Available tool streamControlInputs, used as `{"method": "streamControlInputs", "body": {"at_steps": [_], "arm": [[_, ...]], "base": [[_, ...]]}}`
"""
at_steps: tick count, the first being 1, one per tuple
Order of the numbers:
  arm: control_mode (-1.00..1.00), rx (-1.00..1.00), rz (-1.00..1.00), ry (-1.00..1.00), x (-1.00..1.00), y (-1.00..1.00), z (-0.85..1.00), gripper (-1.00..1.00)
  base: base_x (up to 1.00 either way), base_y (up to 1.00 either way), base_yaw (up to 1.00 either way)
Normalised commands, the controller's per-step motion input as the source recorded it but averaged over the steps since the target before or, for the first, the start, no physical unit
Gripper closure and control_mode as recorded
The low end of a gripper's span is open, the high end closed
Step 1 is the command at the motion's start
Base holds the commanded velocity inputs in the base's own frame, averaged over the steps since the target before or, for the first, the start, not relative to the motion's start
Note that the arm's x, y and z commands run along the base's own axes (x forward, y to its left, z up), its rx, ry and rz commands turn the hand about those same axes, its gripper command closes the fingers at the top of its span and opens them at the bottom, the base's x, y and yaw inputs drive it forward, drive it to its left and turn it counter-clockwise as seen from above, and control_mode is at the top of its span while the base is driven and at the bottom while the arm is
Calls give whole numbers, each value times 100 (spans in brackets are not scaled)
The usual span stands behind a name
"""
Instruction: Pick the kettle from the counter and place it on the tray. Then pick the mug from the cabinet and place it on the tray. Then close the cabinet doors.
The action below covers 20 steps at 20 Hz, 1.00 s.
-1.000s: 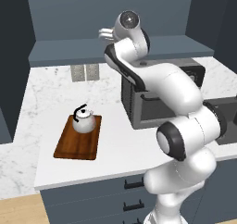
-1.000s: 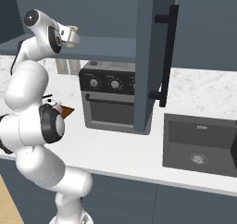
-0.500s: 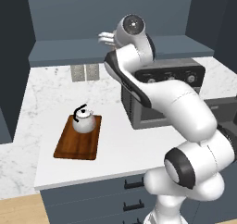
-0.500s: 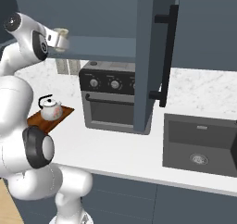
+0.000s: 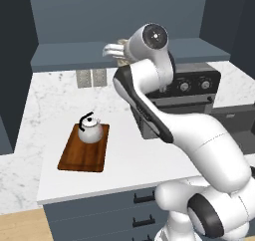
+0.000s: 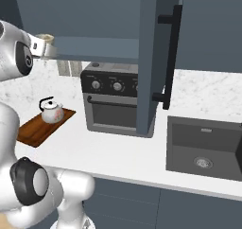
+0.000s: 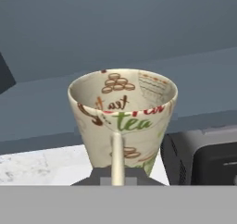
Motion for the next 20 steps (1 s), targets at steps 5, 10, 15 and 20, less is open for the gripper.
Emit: {"method": "streamControlInputs", "body": {"at_steps": [5,10,15,20], "arm": [[-100,0,22,0,-83,19,0,100],[-100,0,30,0,-81,17,-3,100],[-100,-2,34,1,-63,13,-33,100],[-100,-8,34,4,-45,9,-56,100]], "base": [[0,0,0],[0,0,0],[0,0,0],[0,0,0]]}}
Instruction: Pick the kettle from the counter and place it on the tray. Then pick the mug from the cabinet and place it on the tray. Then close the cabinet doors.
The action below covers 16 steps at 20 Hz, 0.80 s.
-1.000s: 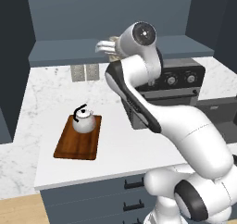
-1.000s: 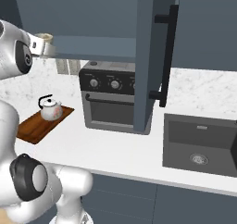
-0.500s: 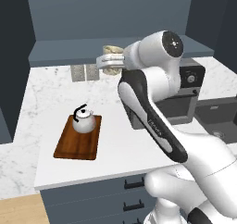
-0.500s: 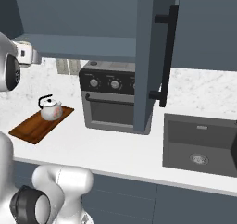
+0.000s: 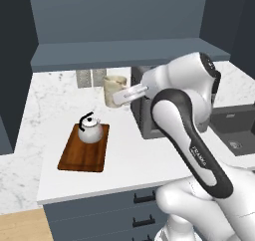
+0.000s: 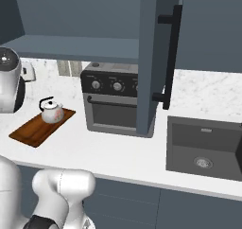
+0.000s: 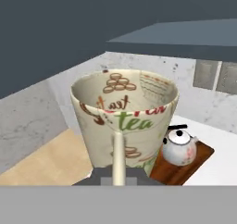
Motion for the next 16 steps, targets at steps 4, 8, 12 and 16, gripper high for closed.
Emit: {"method": "streamControlInputs", "body": {"at_steps": [4,8,12,16], "arm": [[-100,-6,28,4,-28,0,-63,100],[-100,-2,22,0,-16,0,-71,100],[-100,-2,20,0,-1,3,-73,100],[-100,-3,7,0,28,9,-66,100]], "base": [[0,0,0],[0,0,0],[0,0,0],[0,0,0]]}}
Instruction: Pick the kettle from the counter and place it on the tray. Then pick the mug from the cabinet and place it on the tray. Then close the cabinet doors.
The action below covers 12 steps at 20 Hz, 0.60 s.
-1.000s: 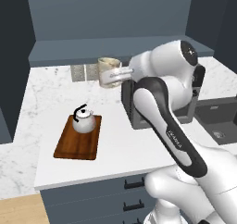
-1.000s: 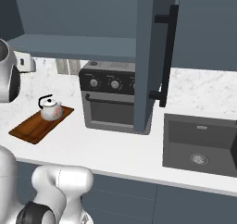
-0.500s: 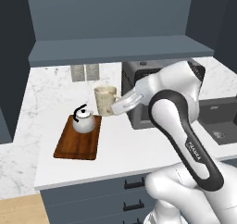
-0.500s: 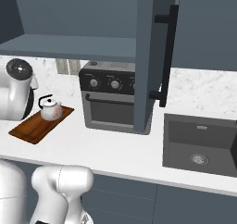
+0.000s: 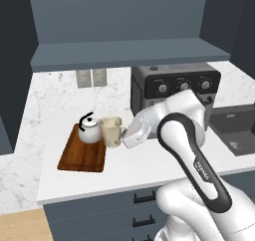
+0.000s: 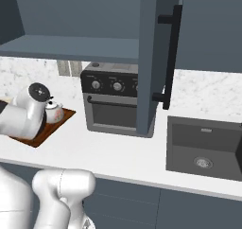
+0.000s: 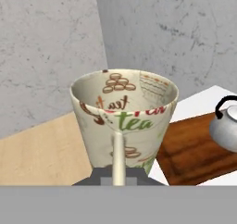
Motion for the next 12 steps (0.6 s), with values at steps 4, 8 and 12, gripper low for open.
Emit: {"method": "streamControlInputs", "body": {"at_steps": [4,8,12], "arm": [[-100,-6,4,0,29,13,-58,100],[-100,-3,4,0,36,16,-52,100],[-100,-1,8,0,48,16,-37,100]], "base": [[0,0,0],[0,0,0],[0,0,0]]}}
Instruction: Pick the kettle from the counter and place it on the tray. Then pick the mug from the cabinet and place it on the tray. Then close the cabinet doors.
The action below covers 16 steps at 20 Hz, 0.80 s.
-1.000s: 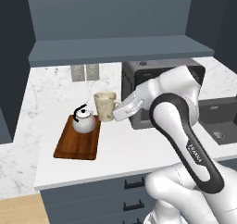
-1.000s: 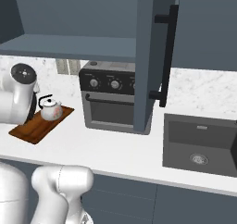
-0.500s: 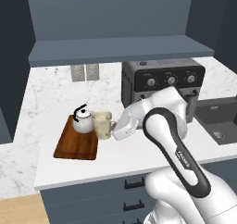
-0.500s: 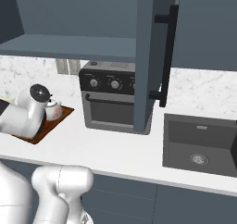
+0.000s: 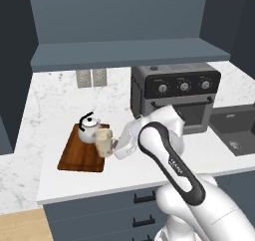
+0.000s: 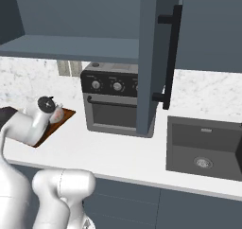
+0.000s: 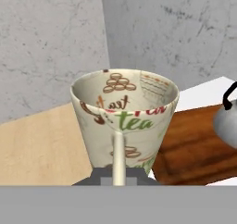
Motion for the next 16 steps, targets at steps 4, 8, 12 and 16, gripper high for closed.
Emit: {"method": "streamControlInputs", "body": {"at_steps": [4,8,12,16], "arm": [[-100,-5,10,0,56,21,-31,100],[-100,-7,7,0,65,31,-29,100],[-100,-6,7,6,58,29,-27,100],[-100,-4,6,7,45,20,-29,100]], "base": [[0,0,0],[0,0,0],[0,0,0],[0,0,0]]}}
